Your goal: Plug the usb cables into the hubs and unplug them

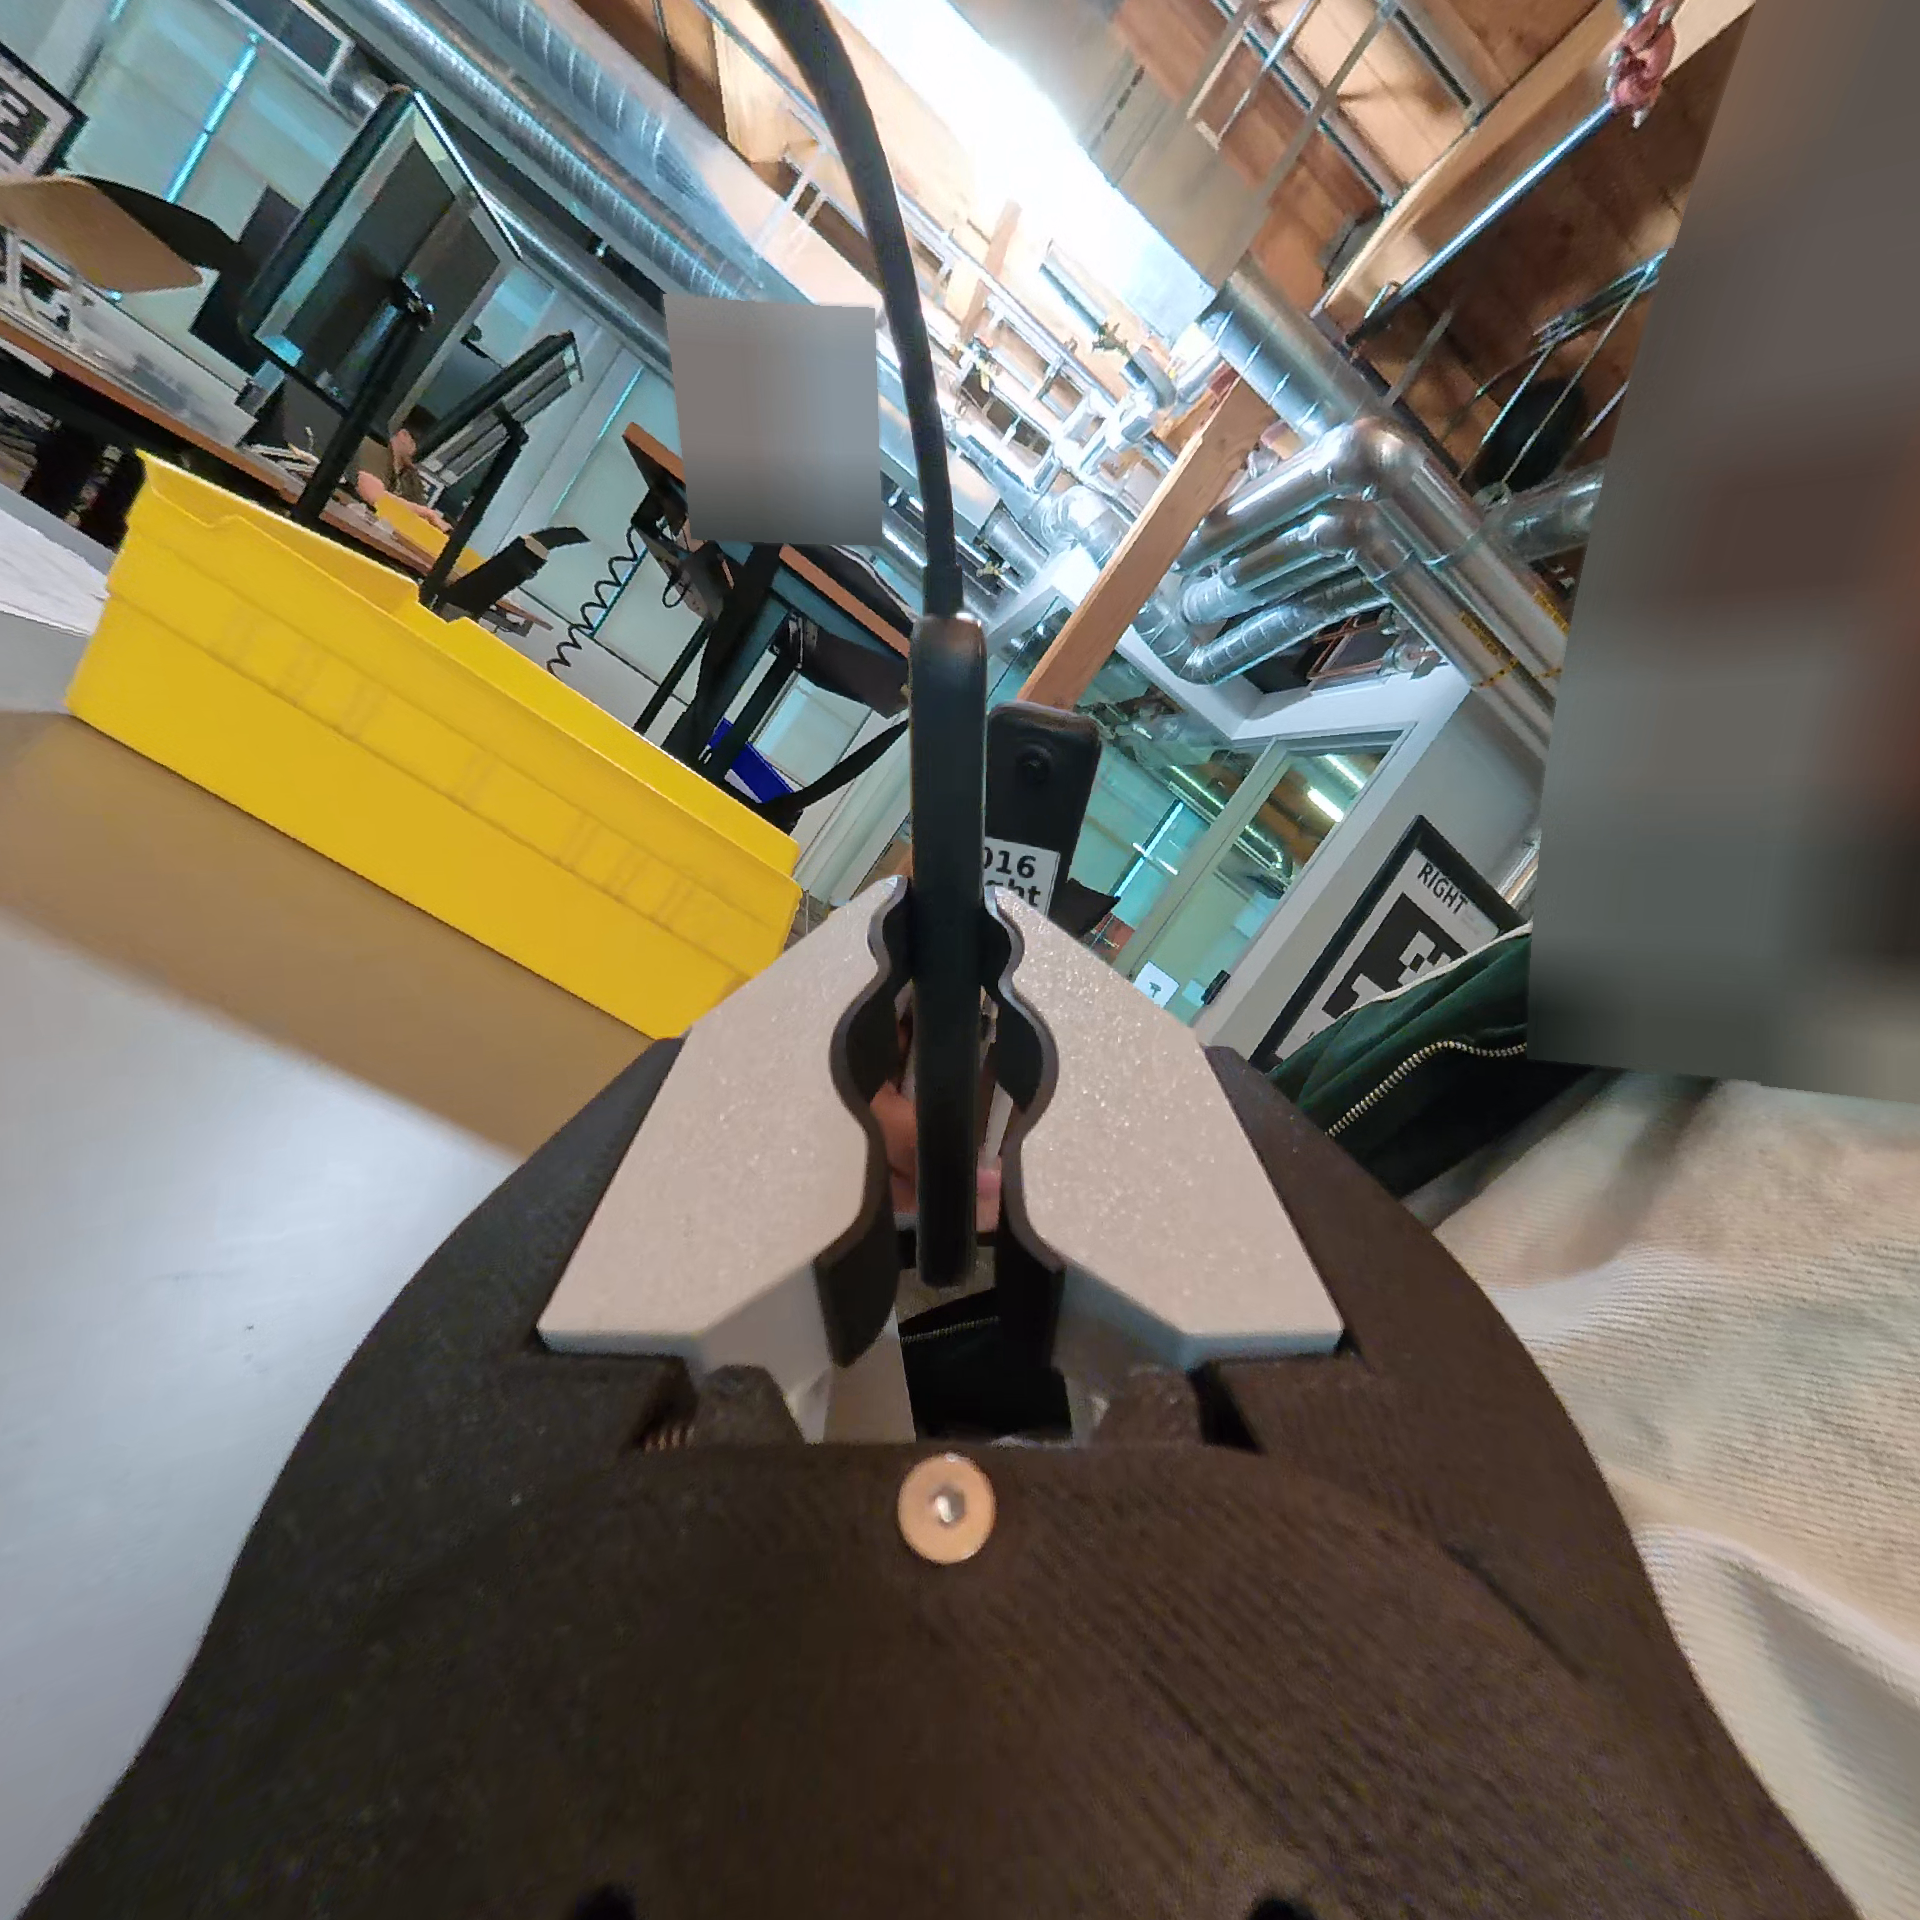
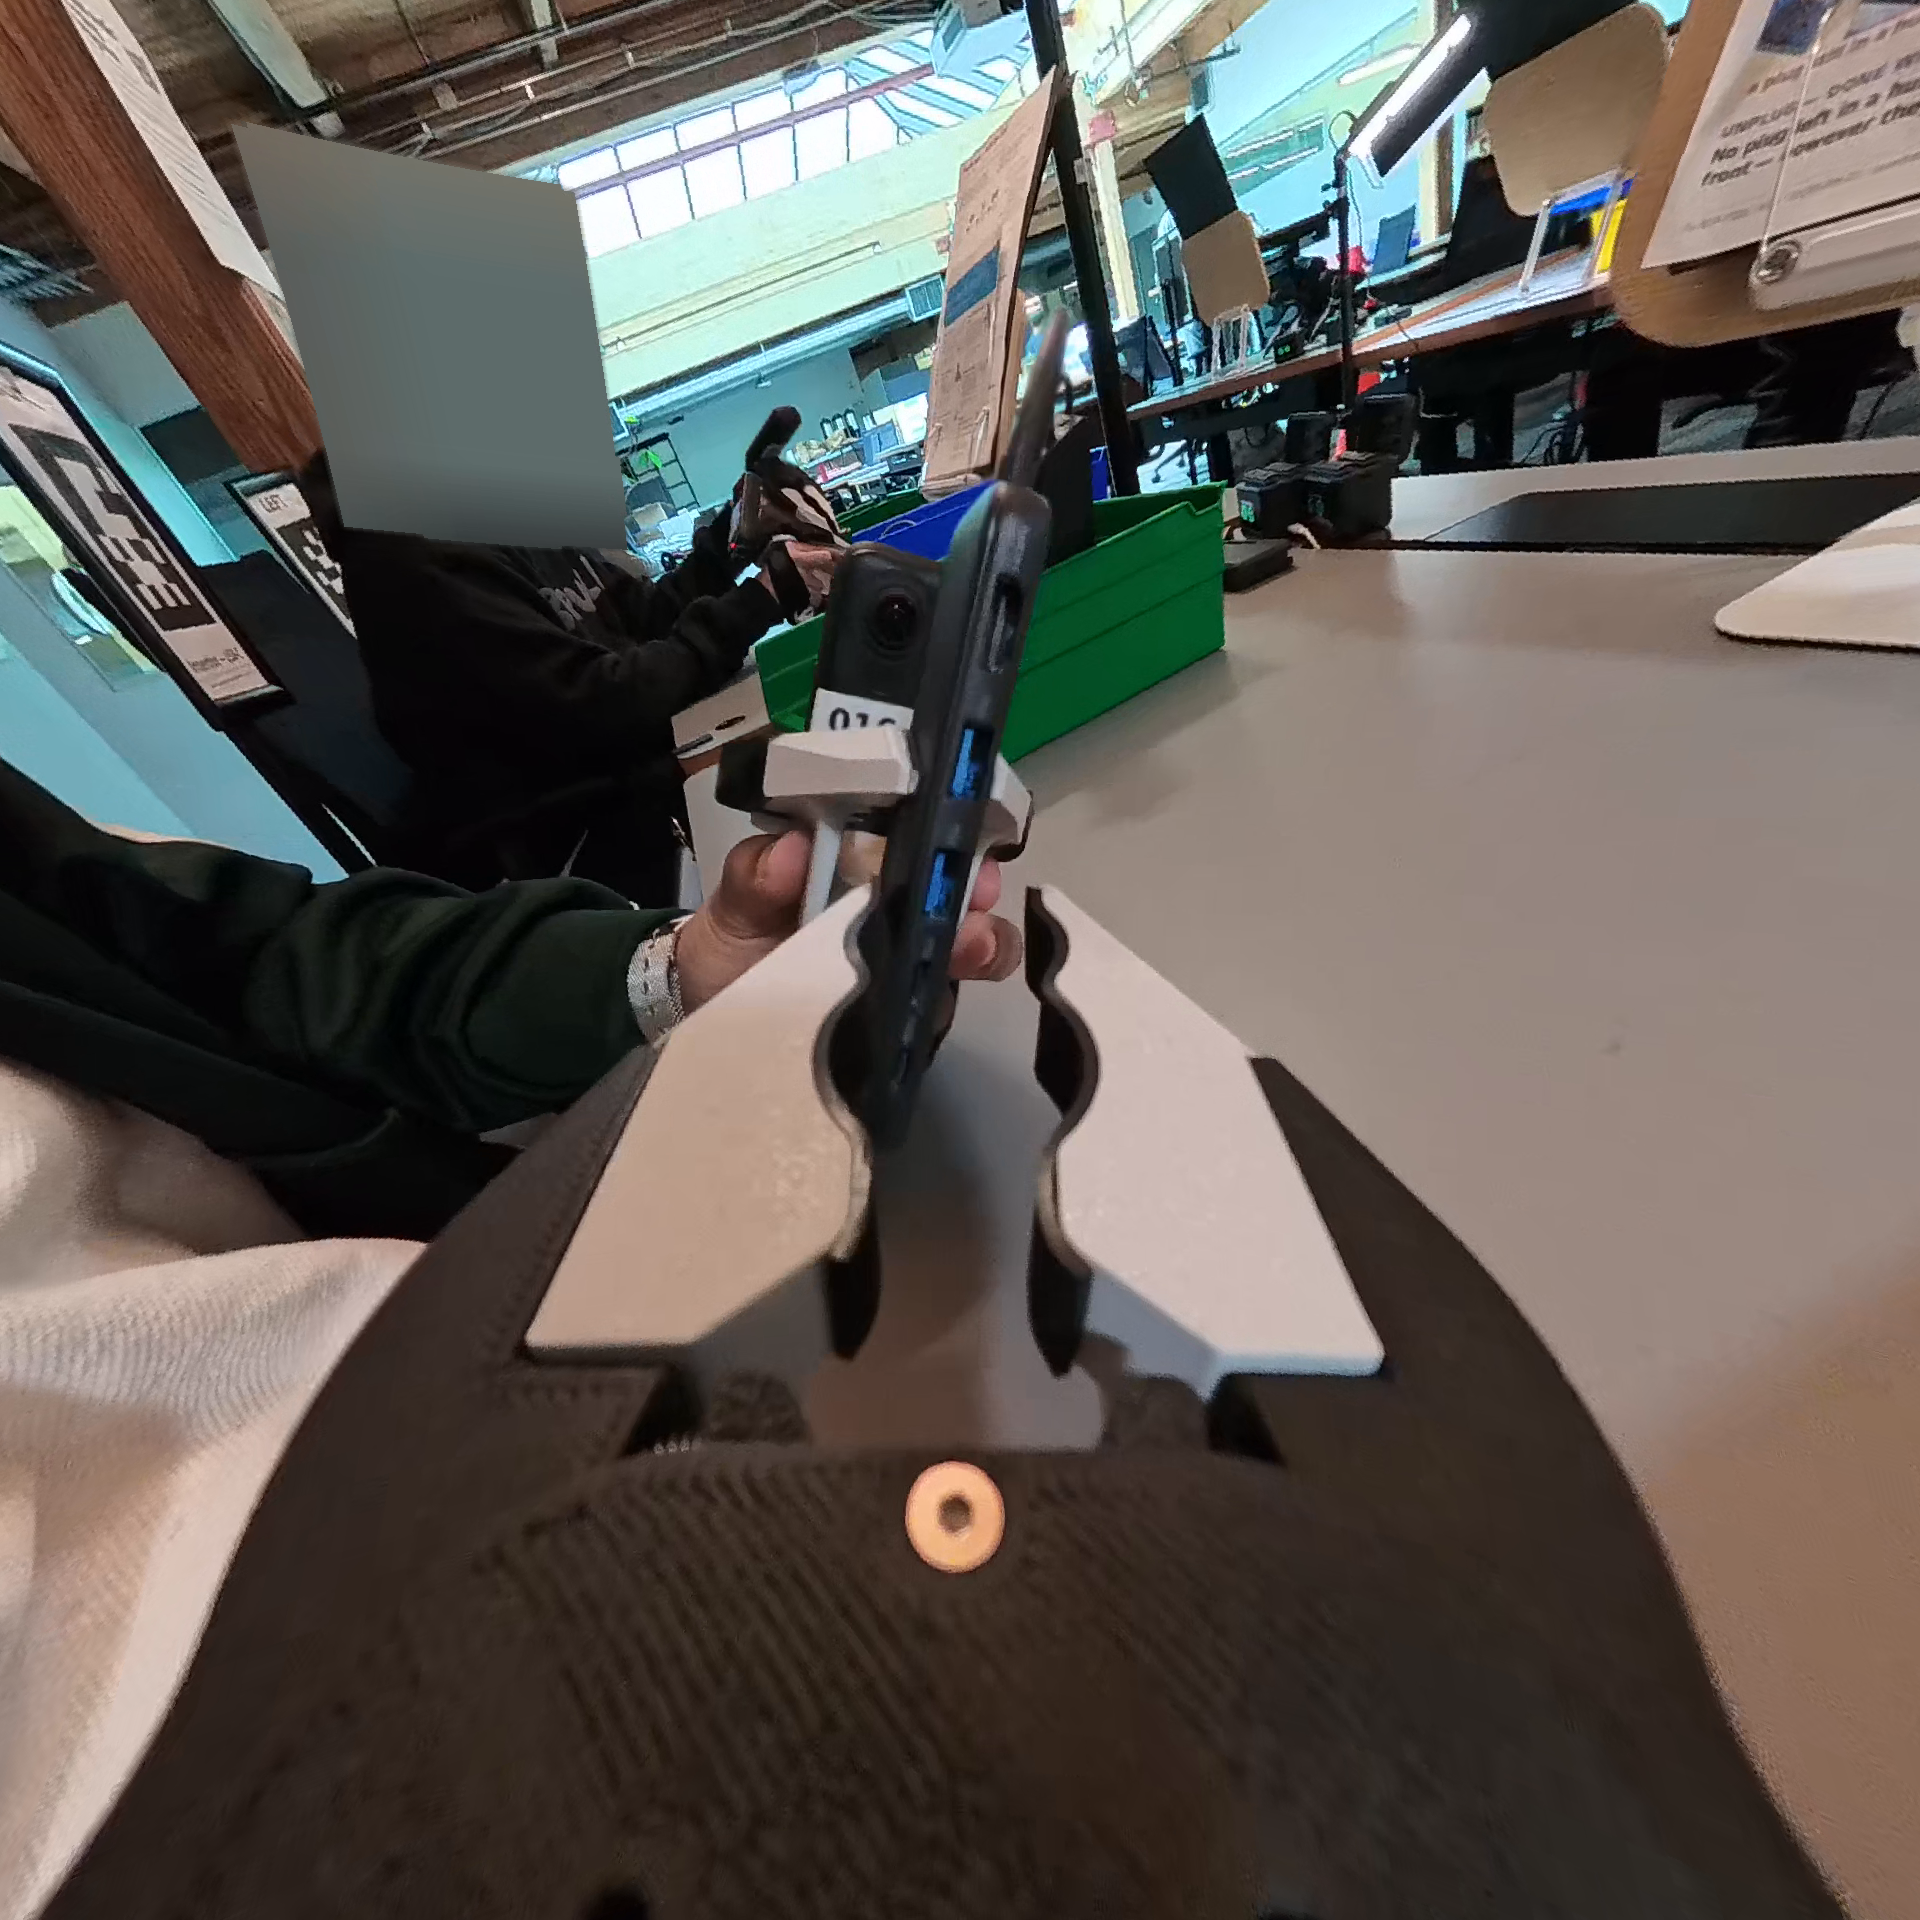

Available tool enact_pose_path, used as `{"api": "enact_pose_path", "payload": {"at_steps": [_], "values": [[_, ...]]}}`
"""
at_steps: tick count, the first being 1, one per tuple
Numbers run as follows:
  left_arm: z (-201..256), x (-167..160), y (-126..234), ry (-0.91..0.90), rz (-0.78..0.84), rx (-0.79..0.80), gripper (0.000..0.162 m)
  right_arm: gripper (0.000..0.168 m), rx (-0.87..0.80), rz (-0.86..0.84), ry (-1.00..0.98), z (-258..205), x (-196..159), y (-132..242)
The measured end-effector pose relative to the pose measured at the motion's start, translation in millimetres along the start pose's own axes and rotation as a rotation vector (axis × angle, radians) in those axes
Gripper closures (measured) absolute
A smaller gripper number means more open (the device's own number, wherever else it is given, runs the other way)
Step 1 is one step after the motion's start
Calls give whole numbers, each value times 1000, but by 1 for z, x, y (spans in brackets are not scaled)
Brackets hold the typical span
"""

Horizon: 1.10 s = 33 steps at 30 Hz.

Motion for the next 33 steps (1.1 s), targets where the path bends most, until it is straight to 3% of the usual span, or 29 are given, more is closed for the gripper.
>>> {"api": "enact_pose_path", "payload": {"at_steps": [11,23,33], "values": [[-5,9,10,-13,53,43,155,140,11,-31,-91,7,-7,-4],[0,0,0,-87,-26,62,154,137,51,-9,-137,8,-5,-1],[-1,6,7,-61,32,37,155,126,162,-14,-349,12,-14,-7]]}}
Point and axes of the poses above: each gripper's, where its closed fingertips meet, y back along the fingers, x out of its top, z = x × y across the jaws, the point moved 3 cm from there along y, back along the fingers, and after that the axes turned 11 degrees about -z, right-handed, at the moved point
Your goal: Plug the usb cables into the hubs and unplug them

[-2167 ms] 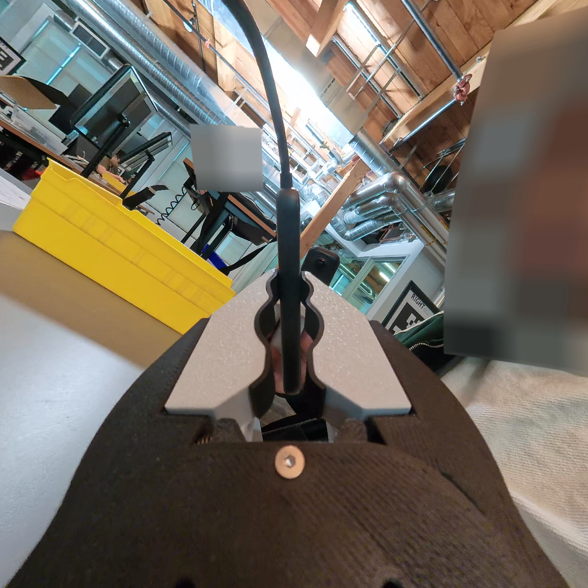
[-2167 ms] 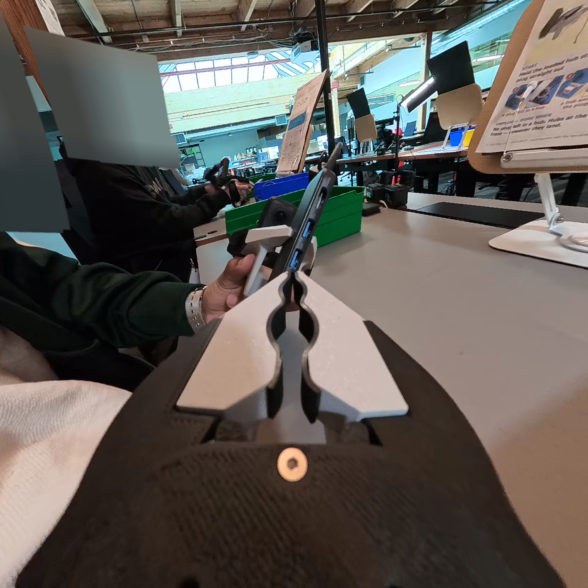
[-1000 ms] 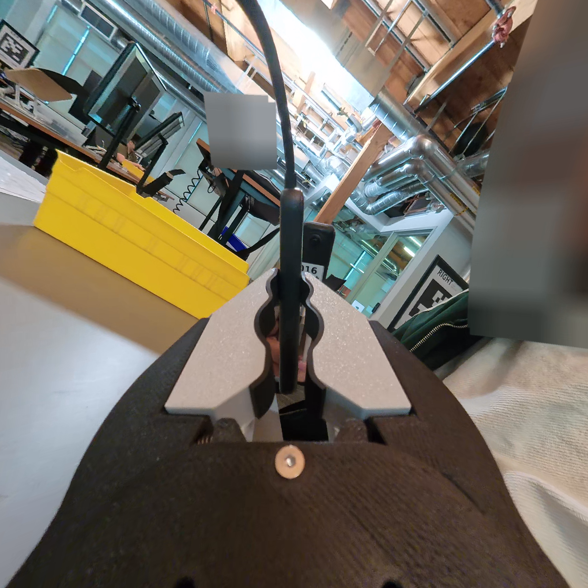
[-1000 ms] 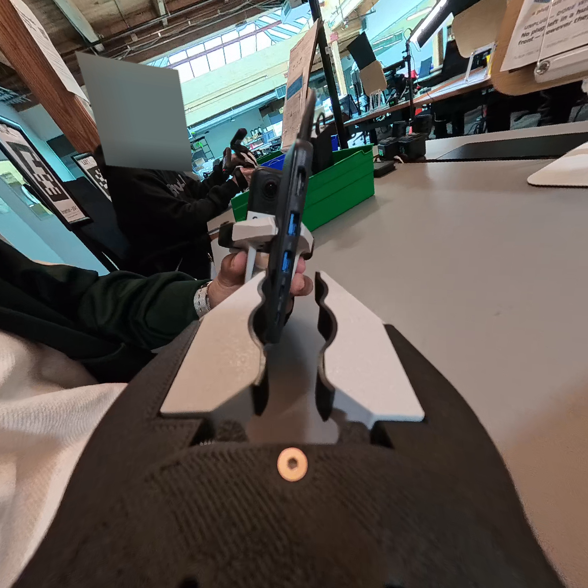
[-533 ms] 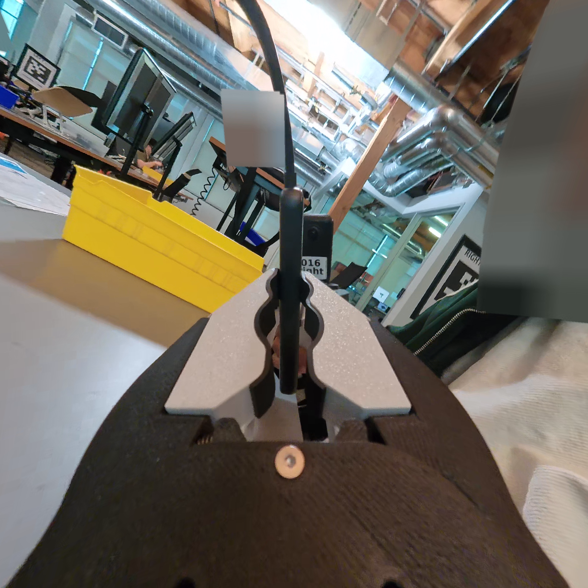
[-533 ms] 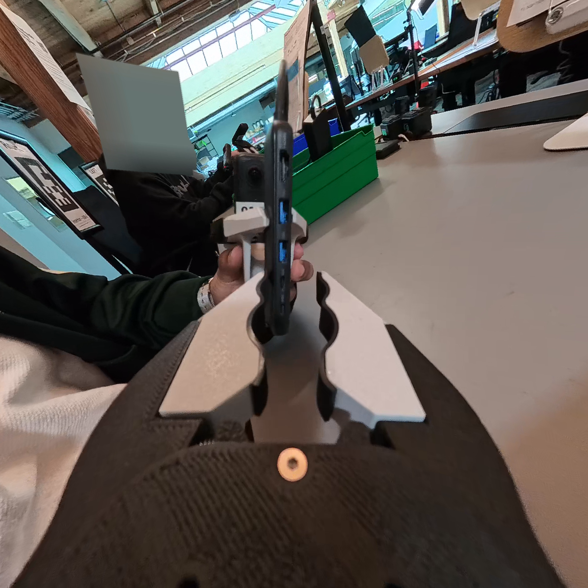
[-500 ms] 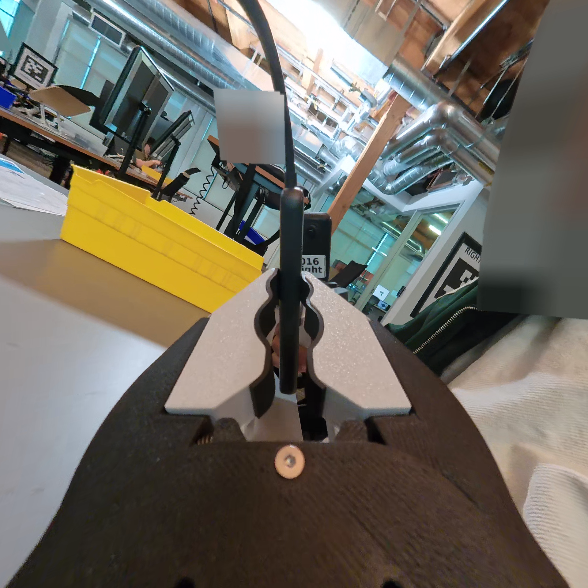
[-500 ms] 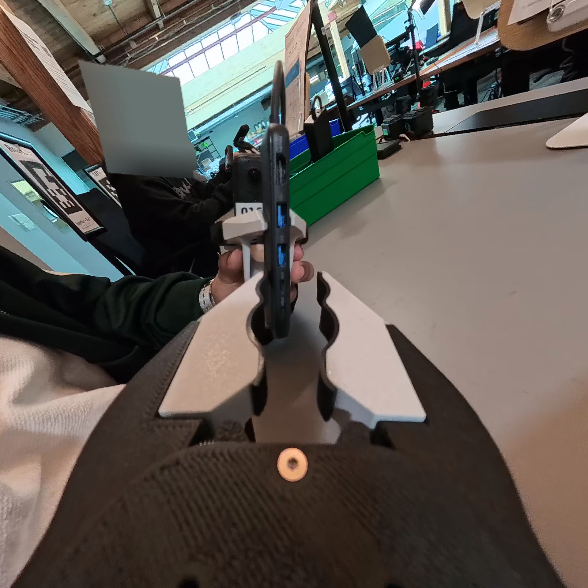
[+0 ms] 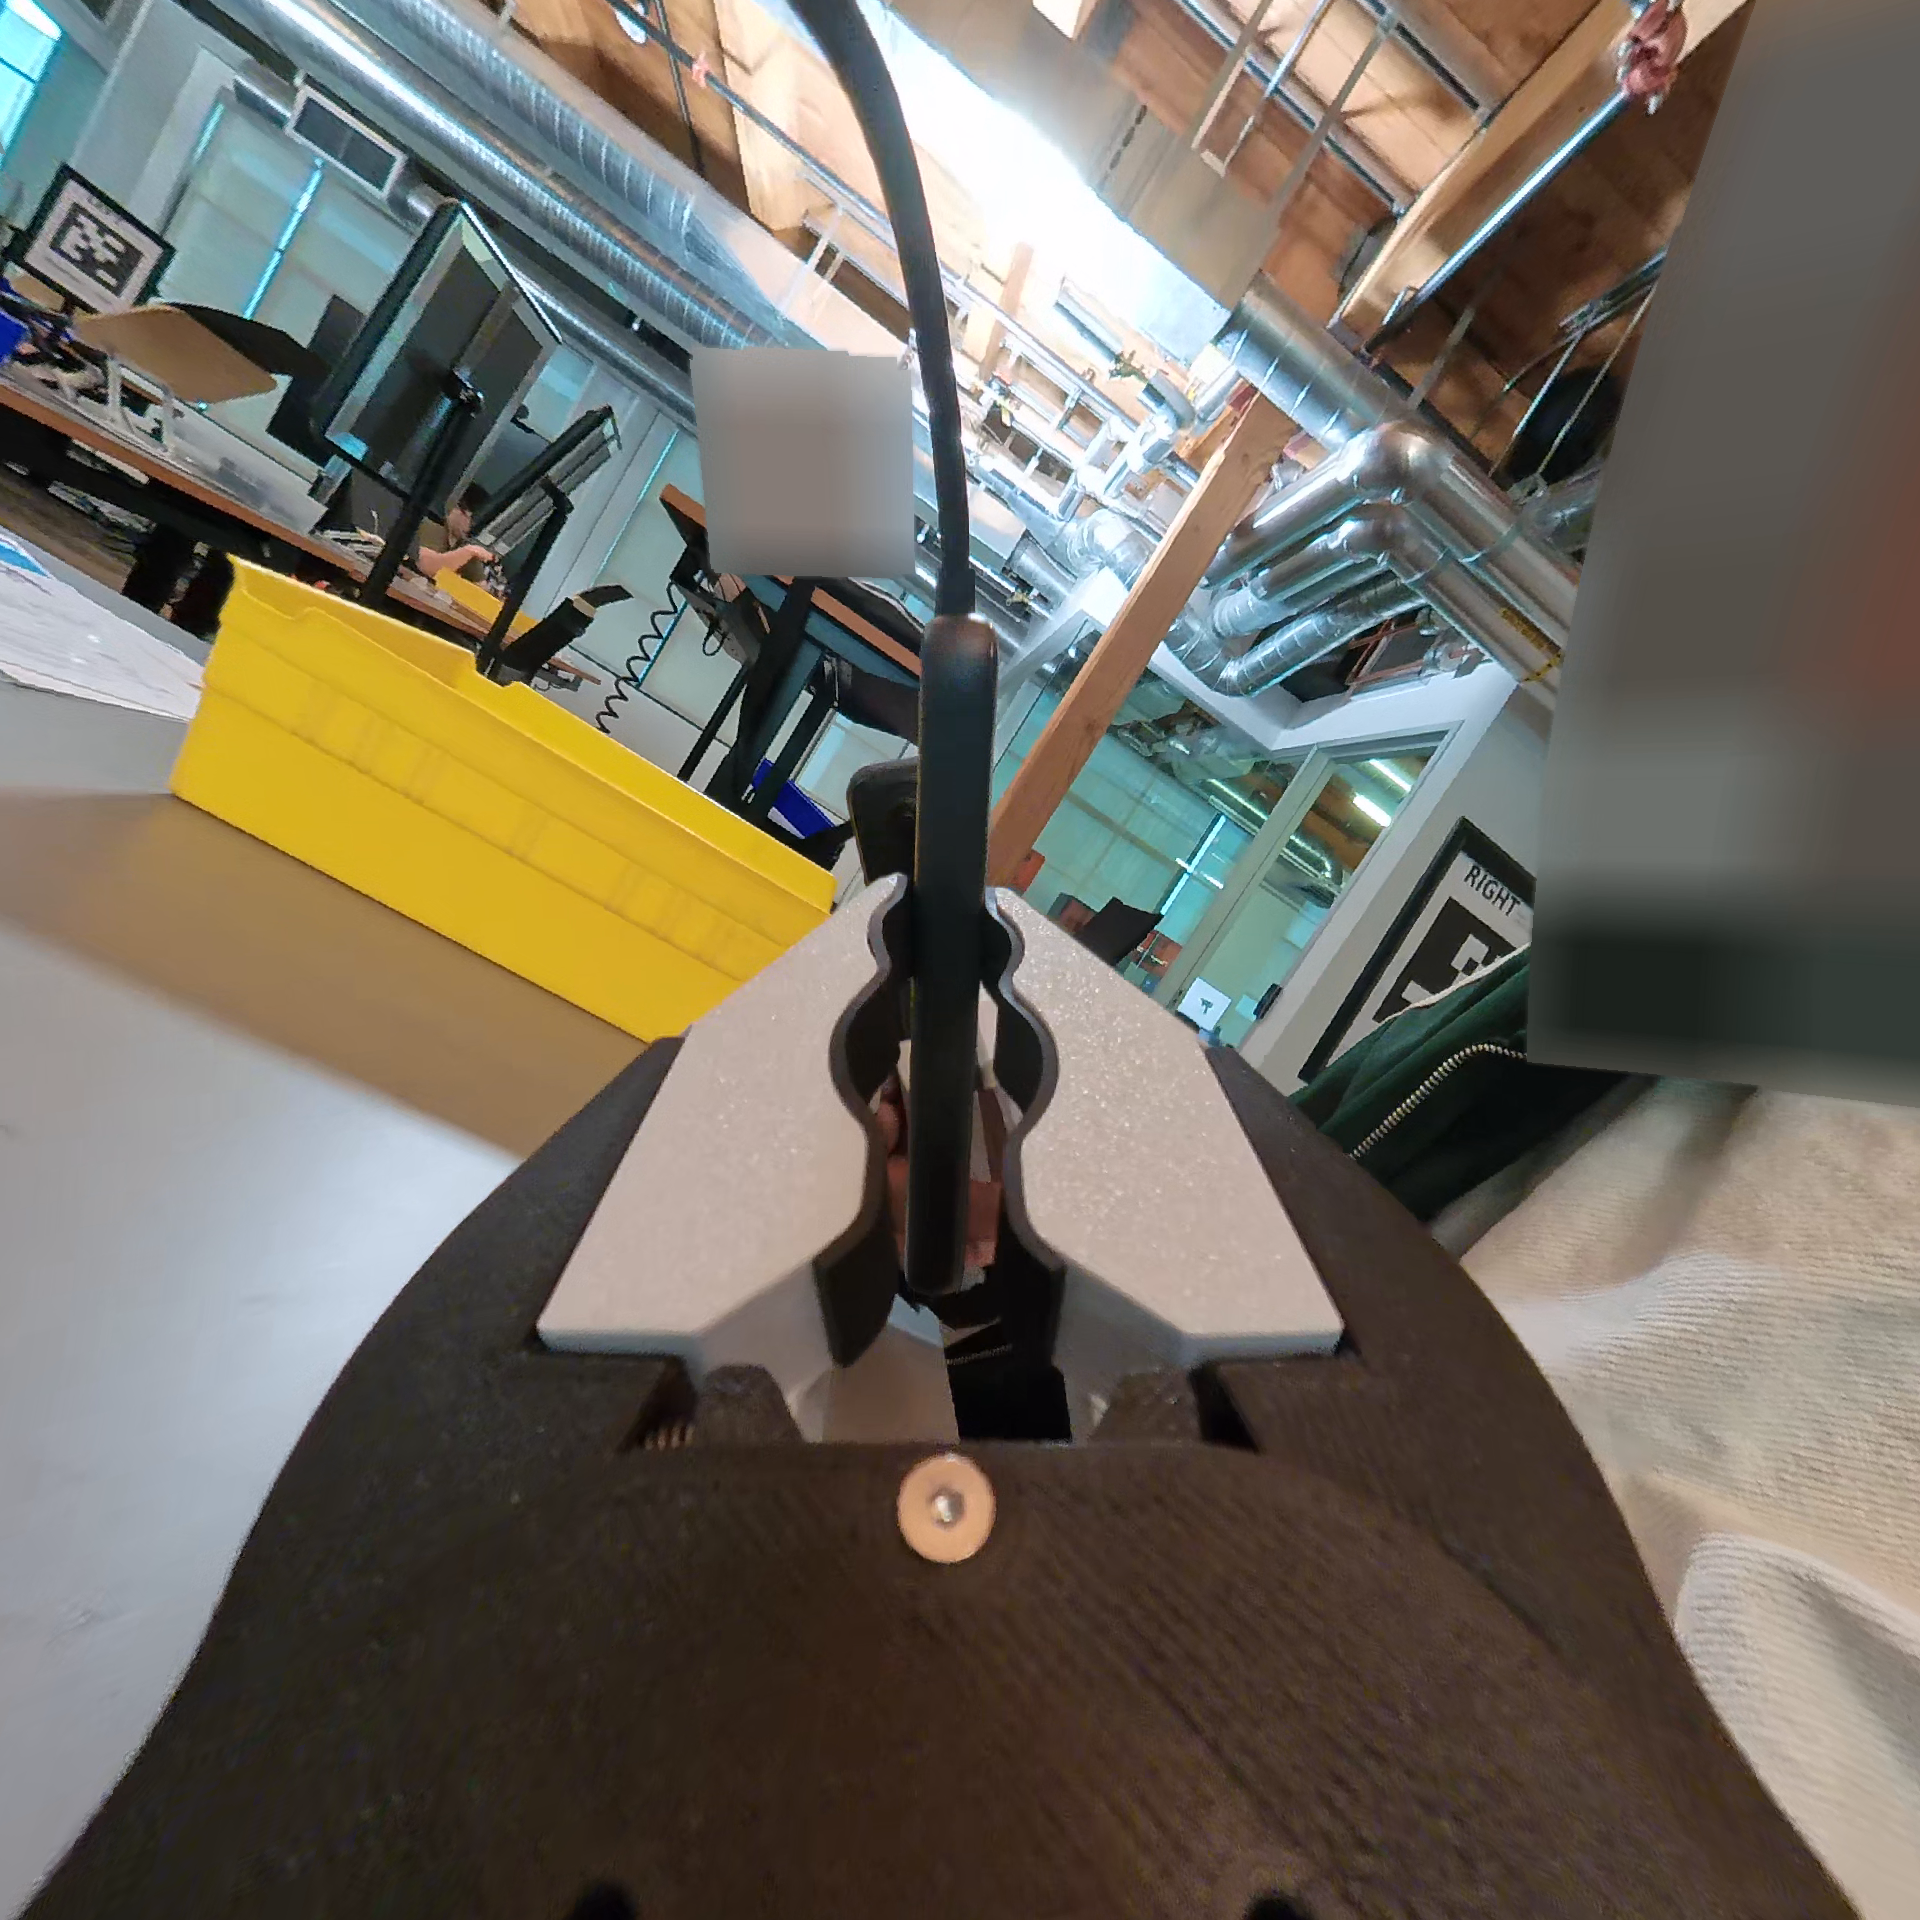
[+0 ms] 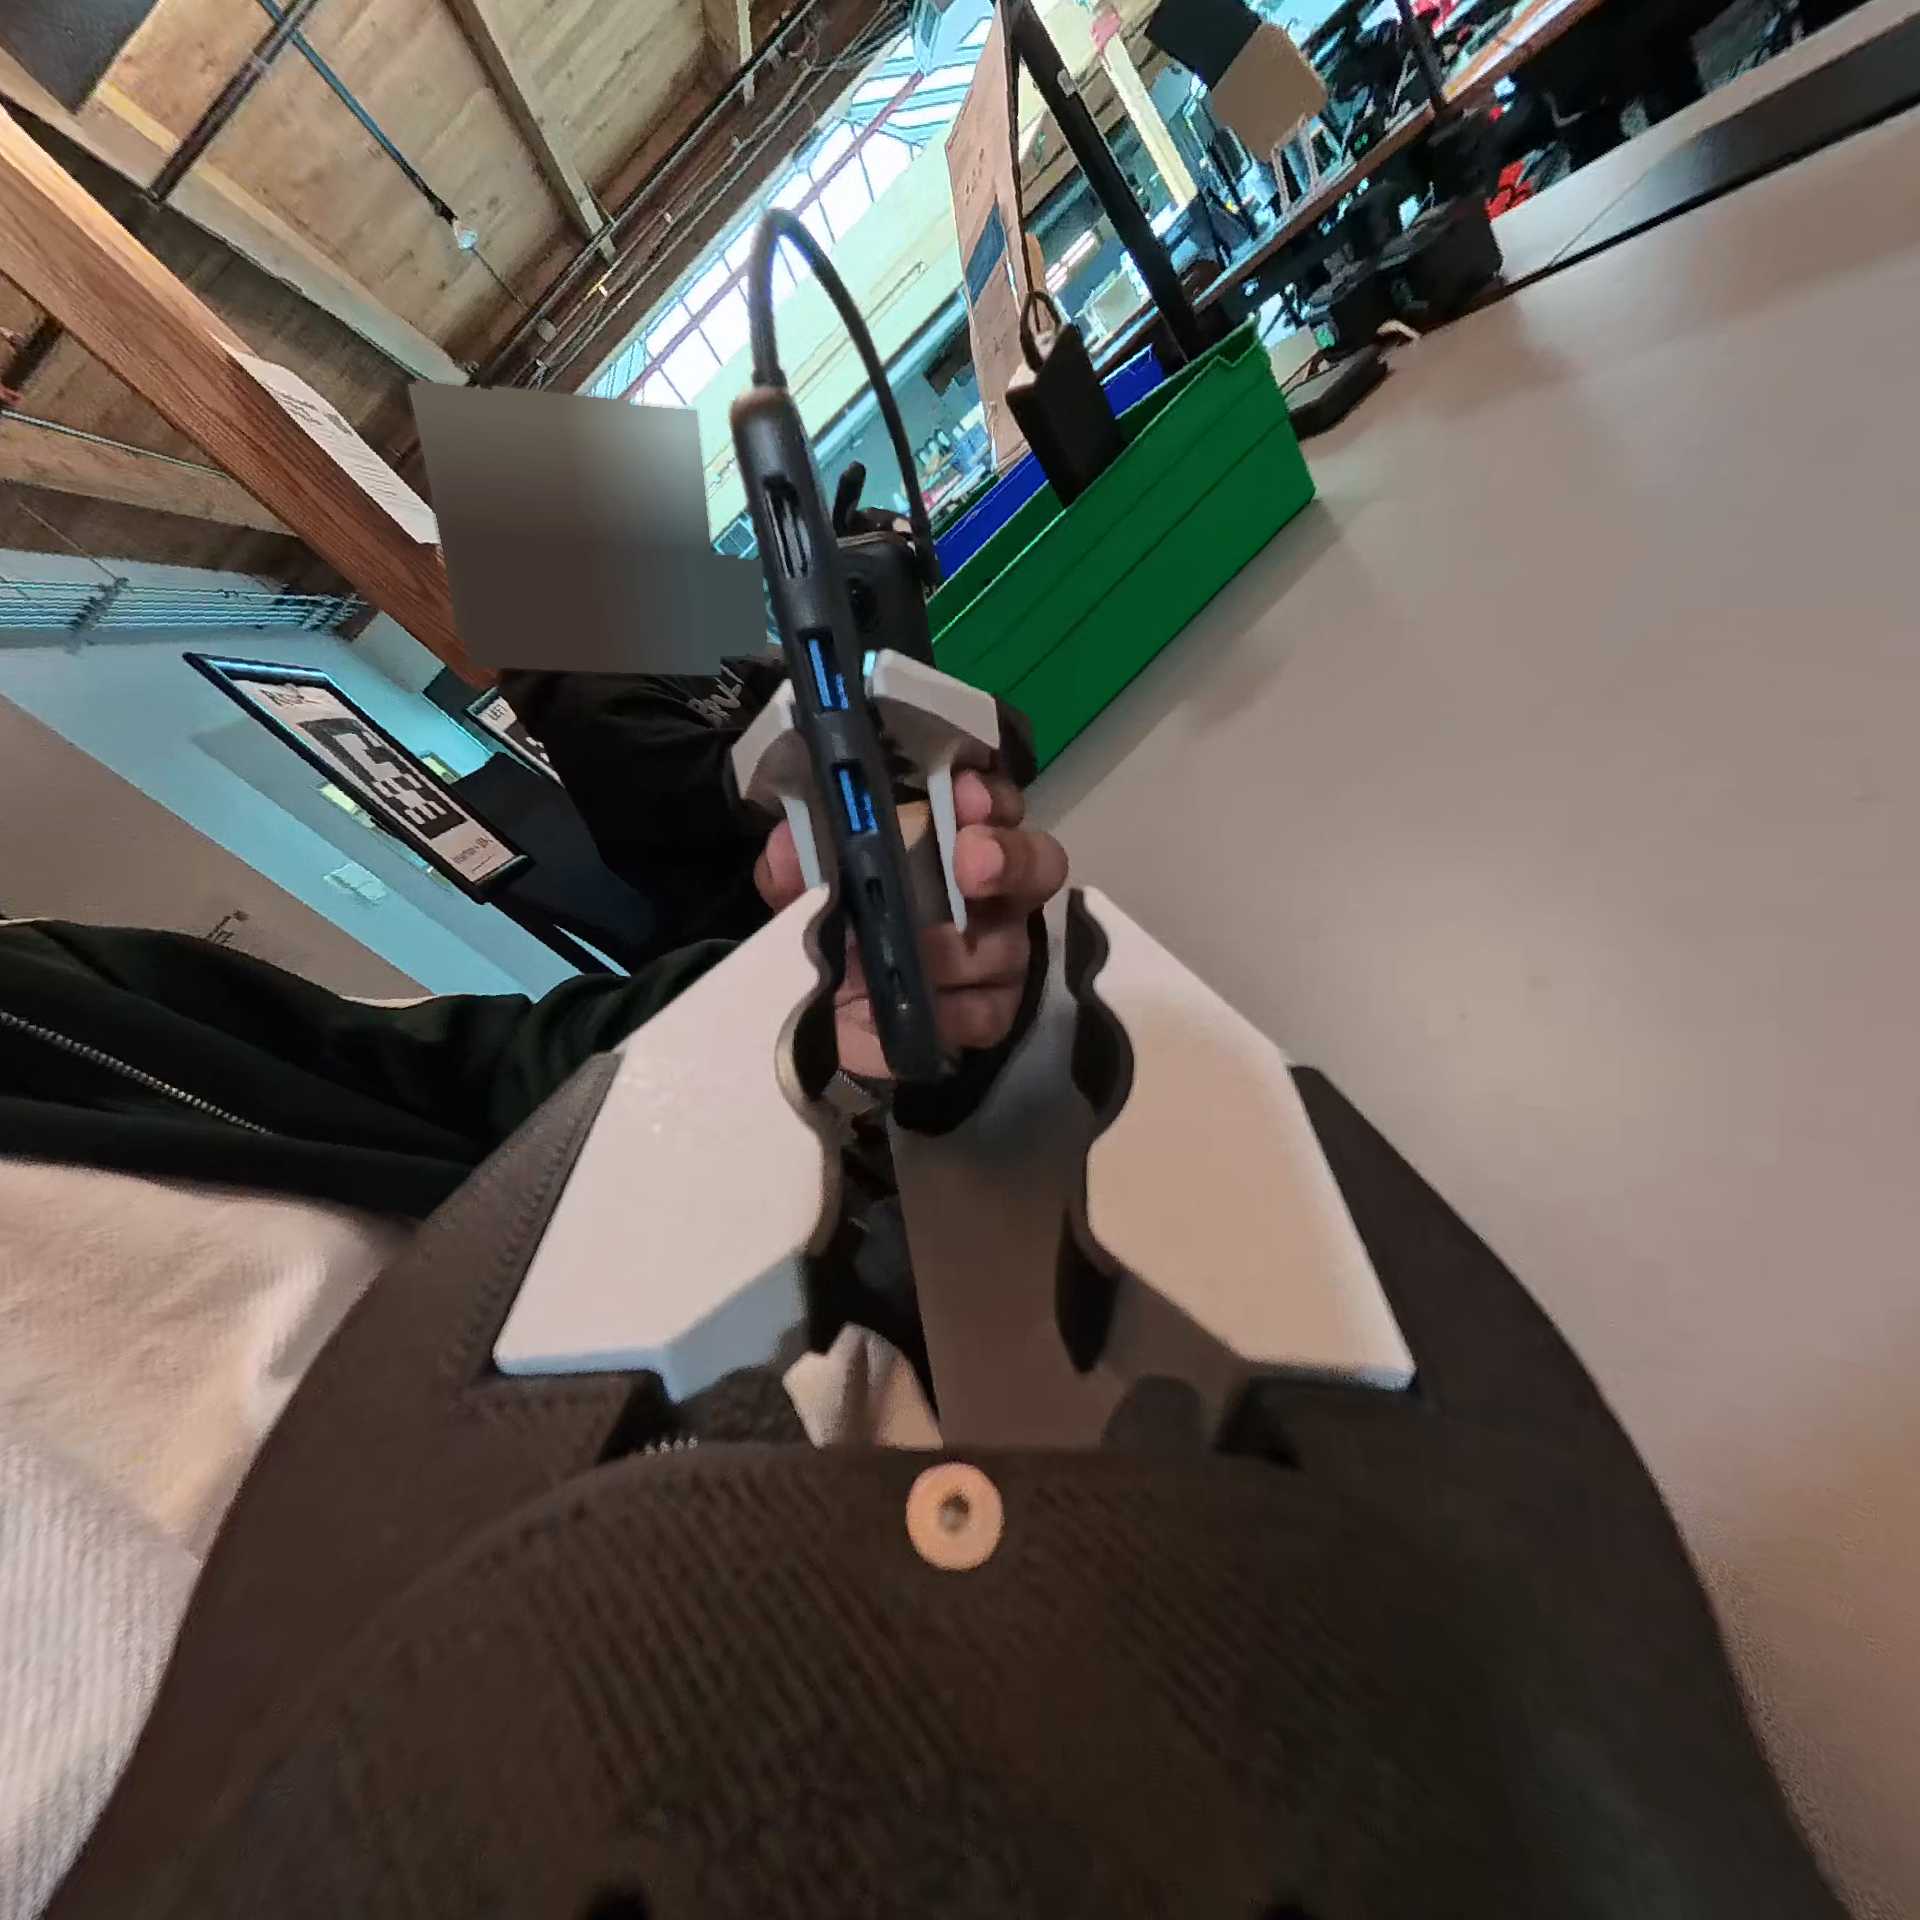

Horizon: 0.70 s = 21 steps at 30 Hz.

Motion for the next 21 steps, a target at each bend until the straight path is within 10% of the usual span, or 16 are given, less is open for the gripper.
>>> {"api": "enact_pose_path", "payload": {"at_steps": [21], "values": [[-5,3,4,21,26,19,155,133,-44,27,51,1,6,6]]}}
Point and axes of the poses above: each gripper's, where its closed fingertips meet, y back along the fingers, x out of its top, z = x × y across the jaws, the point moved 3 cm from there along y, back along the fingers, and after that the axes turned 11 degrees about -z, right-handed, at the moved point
